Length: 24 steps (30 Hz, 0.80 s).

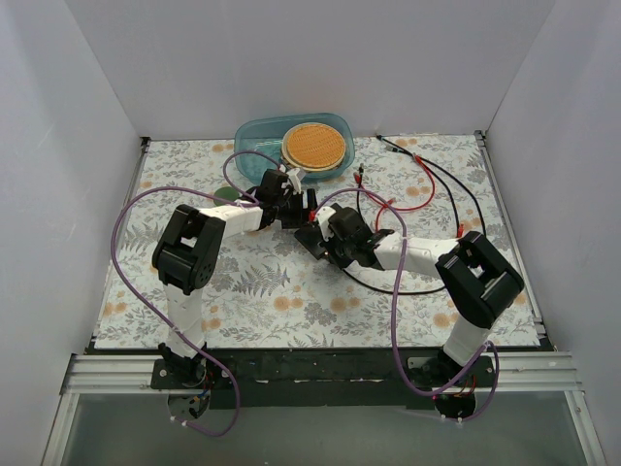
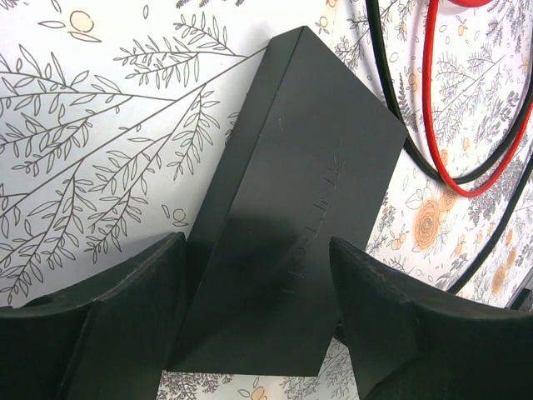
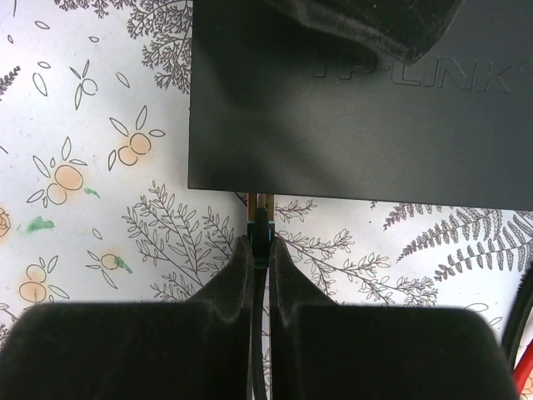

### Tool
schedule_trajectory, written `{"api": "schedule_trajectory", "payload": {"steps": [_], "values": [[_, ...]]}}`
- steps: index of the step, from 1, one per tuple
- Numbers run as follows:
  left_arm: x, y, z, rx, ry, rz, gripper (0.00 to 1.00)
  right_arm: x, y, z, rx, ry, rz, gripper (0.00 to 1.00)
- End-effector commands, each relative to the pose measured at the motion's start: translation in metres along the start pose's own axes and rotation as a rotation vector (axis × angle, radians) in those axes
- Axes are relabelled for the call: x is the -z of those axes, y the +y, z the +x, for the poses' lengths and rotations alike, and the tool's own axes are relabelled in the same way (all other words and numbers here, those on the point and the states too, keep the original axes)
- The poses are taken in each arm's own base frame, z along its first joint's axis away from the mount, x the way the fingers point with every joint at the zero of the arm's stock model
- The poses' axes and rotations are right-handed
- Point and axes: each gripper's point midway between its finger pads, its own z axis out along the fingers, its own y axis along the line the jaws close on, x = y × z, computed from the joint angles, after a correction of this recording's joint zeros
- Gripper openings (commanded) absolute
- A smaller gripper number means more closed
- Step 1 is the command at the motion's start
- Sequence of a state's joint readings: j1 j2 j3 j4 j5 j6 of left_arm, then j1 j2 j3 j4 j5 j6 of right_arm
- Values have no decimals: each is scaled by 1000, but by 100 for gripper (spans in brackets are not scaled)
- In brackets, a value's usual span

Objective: Insert the plug into the switch port

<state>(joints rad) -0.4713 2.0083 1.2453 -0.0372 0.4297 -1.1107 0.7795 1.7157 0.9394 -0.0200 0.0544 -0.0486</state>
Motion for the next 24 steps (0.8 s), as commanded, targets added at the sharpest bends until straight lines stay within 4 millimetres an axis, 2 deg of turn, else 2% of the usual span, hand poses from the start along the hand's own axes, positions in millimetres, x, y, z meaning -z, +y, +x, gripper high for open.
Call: {"api": "schedule_trajectory", "payload": {"steps": [1, 9, 15, 24], "values": [[13, -35, 56, 59, 206, 96, 67, -1, -10, -88, -1, -276, 42, 1], [17, -38, 69, 64, 233, 101, 60, -2, -14, -95, -35, -294, 66, 1], [18, -51, 79, 58, 264, 138, 47, 2, -16, -104, -50, -333, 65, 1], [26, -72, 96, 50, 312, 207, 39, 4, -22, -125, -82, -396, 35, 1]]}}
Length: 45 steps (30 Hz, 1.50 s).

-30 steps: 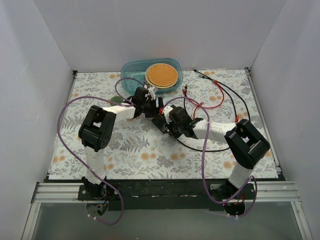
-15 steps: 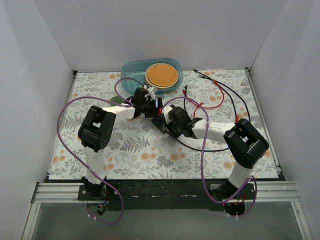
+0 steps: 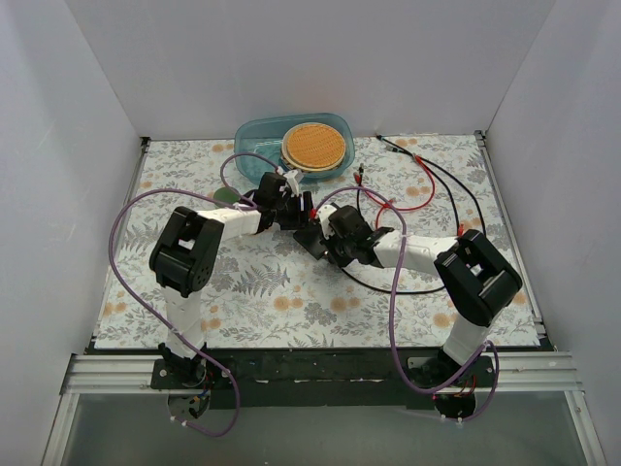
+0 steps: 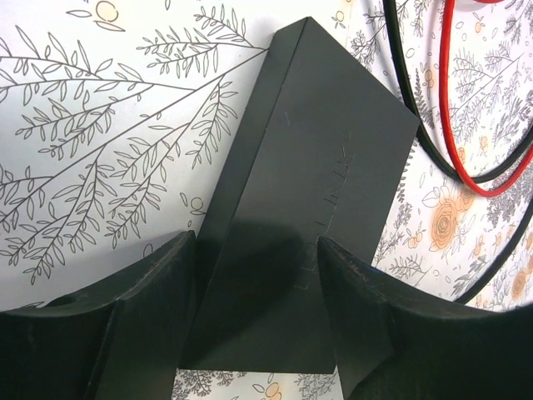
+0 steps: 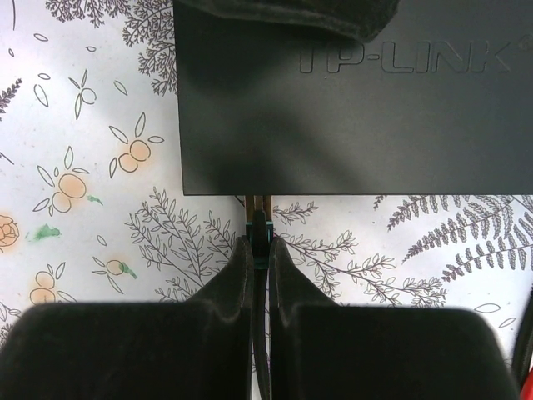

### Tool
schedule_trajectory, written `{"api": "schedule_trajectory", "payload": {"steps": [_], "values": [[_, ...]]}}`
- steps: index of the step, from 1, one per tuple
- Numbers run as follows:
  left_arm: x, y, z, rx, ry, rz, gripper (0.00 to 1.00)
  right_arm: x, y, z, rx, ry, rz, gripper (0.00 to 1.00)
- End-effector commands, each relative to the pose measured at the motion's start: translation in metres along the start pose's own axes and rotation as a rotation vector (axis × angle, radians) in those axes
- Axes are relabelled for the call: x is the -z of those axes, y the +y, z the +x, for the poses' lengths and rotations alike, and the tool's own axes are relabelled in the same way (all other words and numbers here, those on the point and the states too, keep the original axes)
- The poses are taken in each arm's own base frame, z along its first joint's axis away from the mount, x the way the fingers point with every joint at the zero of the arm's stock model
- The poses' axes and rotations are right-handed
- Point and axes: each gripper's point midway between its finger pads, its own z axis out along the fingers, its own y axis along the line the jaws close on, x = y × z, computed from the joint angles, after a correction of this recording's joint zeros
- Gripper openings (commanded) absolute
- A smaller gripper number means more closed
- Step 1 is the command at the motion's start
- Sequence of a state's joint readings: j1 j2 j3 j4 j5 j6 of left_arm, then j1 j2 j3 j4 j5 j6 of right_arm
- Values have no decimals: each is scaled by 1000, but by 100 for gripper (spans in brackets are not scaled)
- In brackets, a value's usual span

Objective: Insert the plug into the switch port

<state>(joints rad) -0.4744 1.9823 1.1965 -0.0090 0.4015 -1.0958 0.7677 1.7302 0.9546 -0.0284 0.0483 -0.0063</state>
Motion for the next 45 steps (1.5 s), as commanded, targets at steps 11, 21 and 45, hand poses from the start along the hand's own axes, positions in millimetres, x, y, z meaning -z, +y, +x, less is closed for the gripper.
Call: {"api": "schedule_trajectory", "payload": {"steps": [11, 21, 45], "values": [[36, -112, 115, 40, 437, 359, 26, 17, -8, -147, 35, -491, -31, 1], [45, -129, 124, 5, 470, 404, 26, 40, -4, -169, 145, -602, -66, 1], [61, -171, 173, -8, 623, 473, 30, 45, -16, -188, 100, -667, -29, 1]]}}
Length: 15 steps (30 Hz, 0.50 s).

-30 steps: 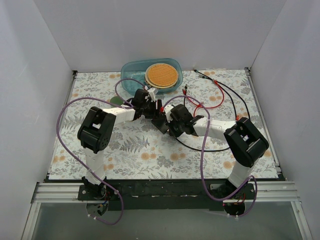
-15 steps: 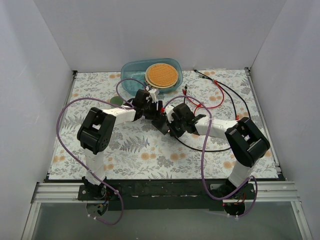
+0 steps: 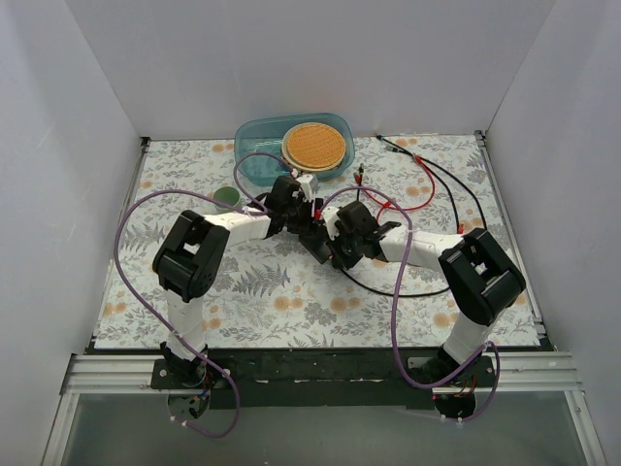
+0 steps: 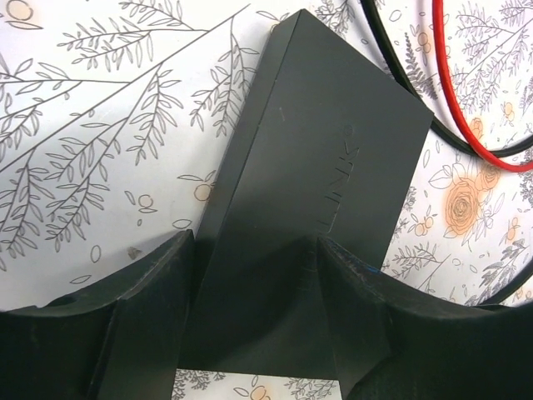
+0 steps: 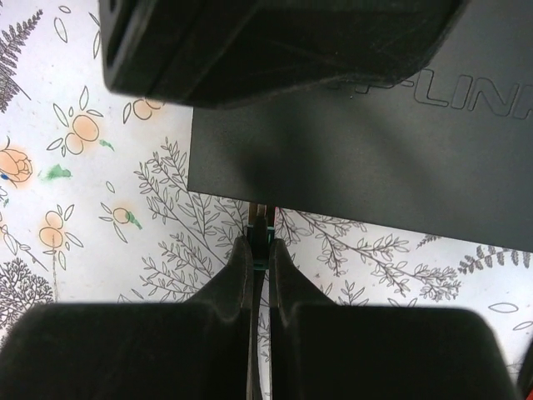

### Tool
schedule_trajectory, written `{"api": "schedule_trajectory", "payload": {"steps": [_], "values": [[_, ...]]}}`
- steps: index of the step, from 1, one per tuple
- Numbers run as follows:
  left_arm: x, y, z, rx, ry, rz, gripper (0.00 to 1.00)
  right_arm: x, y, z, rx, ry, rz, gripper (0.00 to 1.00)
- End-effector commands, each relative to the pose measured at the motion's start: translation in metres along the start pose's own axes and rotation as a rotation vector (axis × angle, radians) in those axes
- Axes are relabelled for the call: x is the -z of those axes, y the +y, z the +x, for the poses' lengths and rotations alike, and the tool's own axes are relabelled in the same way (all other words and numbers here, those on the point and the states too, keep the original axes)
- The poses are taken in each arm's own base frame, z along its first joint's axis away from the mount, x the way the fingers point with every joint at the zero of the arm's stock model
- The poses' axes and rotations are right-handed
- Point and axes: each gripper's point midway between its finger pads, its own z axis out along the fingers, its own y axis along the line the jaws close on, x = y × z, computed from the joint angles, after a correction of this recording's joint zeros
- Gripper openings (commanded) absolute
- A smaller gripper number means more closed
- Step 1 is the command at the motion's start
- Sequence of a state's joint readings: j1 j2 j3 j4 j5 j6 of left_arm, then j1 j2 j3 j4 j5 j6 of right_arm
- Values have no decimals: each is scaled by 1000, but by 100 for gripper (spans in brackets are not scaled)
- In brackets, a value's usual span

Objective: Insert the plug into the switch port

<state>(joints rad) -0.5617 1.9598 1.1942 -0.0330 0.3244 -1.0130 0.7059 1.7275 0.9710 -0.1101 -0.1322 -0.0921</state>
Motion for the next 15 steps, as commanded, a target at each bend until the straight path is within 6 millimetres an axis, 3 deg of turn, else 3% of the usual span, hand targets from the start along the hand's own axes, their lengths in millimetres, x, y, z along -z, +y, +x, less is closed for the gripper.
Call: {"api": "schedule_trajectory", "payload": {"steps": [1, 9, 15], "values": [[68, -166, 138, 118, 576, 526, 30, 50, -21, -195, 110, -707, 133, 1], [64, -148, 137, 145, 525, 422, 34, 44, -29, -183, 73, -650, 166, 1], [61, -113, 131, 262, 506, 332, 43, 41, -30, -171, 54, -586, 170, 1]]}}
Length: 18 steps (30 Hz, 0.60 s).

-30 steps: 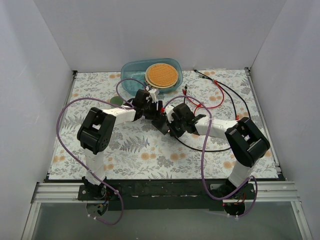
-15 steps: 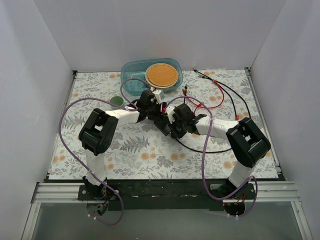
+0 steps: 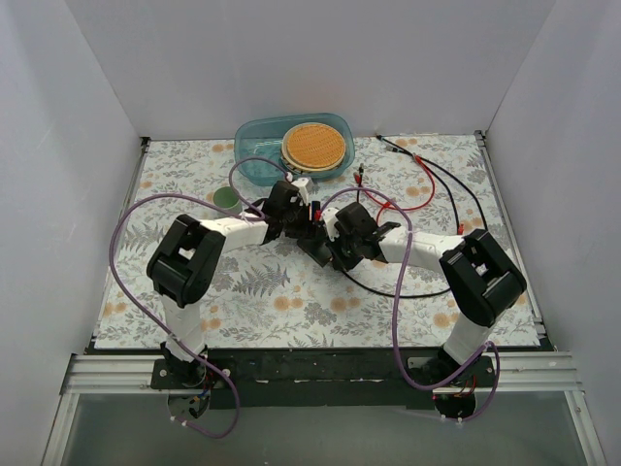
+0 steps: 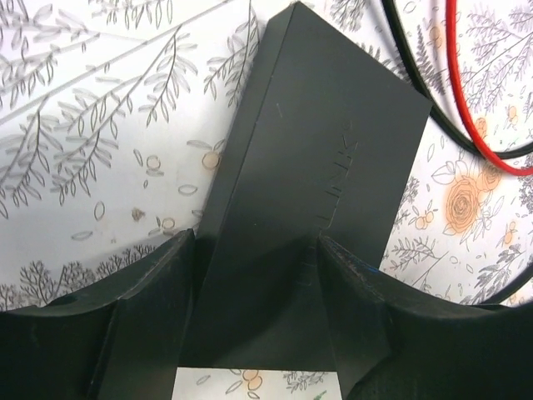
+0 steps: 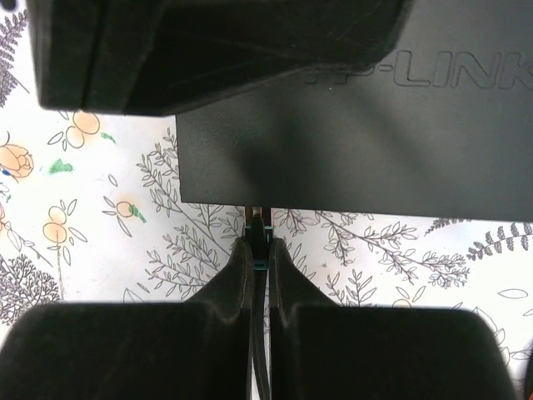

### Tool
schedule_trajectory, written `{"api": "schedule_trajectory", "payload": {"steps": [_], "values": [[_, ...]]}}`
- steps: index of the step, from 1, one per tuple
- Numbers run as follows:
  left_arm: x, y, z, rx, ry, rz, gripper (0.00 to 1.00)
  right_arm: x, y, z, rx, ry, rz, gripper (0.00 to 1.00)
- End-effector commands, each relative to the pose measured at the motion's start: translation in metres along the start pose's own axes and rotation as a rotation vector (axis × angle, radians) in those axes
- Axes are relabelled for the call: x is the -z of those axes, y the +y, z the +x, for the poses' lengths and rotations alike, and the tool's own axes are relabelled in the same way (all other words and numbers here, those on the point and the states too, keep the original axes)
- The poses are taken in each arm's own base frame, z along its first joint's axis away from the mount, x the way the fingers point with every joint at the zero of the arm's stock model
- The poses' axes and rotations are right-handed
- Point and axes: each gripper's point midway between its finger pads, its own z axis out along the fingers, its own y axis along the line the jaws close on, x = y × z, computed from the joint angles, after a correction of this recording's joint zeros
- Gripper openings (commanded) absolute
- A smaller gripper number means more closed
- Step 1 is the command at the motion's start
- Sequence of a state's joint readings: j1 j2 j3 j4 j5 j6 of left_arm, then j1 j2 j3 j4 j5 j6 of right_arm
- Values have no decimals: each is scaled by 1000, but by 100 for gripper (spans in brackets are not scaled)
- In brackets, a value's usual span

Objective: Insert the plug into the switch port

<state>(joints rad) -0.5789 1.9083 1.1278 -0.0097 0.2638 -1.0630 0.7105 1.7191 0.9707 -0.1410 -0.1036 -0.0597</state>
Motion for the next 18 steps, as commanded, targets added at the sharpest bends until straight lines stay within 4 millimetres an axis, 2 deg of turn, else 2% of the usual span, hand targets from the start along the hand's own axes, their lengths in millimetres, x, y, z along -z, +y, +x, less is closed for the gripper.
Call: {"api": "schedule_trajectory", "payload": {"steps": [1, 3, 6, 10, 13, 18], "values": [[58, -99, 123, 242, 532, 345, 44, 41, -24, -175, 74, -605, 137, 1], [56, -88, 123, 276, 524, 302, 48, 38, -24, -169, 68, -580, 135, 1], [53, -71, 112, 315, 473, 238, 54, 34, -22, -161, 58, -549, 120, 7], [52, -43, 92, 365, 386, 131, 62, 26, -16, -139, 42, -471, 78, 21], [56, -19, 81, 407, 336, 51, 66, 22, -14, -123, 30, -403, 68, 27], [64, 4, 70, 427, 282, -49, 73, 22, -15, -102, 17, -310, 78, 39]]}}
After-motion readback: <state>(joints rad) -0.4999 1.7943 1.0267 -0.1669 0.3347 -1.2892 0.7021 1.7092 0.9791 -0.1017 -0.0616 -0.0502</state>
